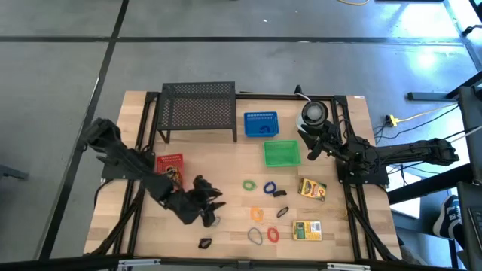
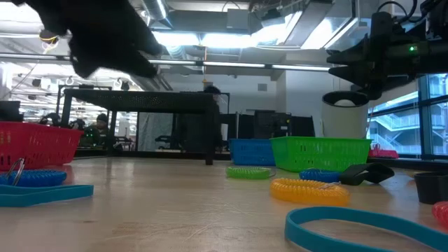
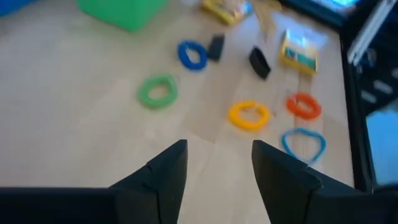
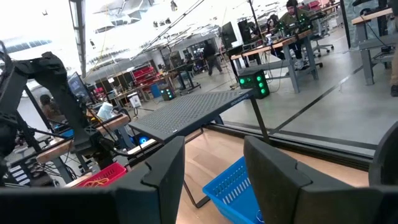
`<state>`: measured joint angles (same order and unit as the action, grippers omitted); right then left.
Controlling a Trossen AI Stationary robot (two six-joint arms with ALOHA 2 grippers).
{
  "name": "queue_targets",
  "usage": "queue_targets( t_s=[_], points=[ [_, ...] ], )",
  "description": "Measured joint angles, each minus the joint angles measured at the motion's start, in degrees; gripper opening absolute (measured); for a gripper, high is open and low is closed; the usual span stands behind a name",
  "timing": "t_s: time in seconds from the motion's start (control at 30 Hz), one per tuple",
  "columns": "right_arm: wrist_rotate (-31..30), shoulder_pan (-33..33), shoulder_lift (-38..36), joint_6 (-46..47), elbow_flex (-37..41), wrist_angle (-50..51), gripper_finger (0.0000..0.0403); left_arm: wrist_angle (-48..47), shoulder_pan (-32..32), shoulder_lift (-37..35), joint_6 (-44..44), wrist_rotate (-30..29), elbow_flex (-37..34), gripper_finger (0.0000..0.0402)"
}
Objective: Pick & Place Office Desk Supplies
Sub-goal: Put the blue spring keychain into the blue basket
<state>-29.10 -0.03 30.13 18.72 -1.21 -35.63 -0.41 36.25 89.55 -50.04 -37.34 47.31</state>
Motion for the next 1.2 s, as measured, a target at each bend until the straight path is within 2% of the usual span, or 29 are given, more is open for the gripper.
queue_targets(
  t_s=[0.2, 0.47, 0.87, 1.2],
  points=[
    [0.0, 0.0, 0.0, 0.0, 0.0, 0.1, 0.0166, 0.4, -1.9, 3.1, -0.2, 14.0, 0.0, 0.0176],
    [0.0, 0.0, 0.0, 0.0, 0.0, 0.1, 0.0166, -1.7, -0.7, 6.9, 7.4, 20.7, 0.0, 0.0176],
    [0.0, 0.0, 0.0, 0.0, 0.0, 0.1, 0.0166, -21.9, -0.7, 5.5, 5.2, 22.5, 2.4, 0.0175],
    [0.0, 0.0, 0.0, 0.0, 0.0, 0.1, 0.0166, -27.2, -0.7, 5.9, 2.3, 21.8, 2.9, 0.0175]
  ],
)
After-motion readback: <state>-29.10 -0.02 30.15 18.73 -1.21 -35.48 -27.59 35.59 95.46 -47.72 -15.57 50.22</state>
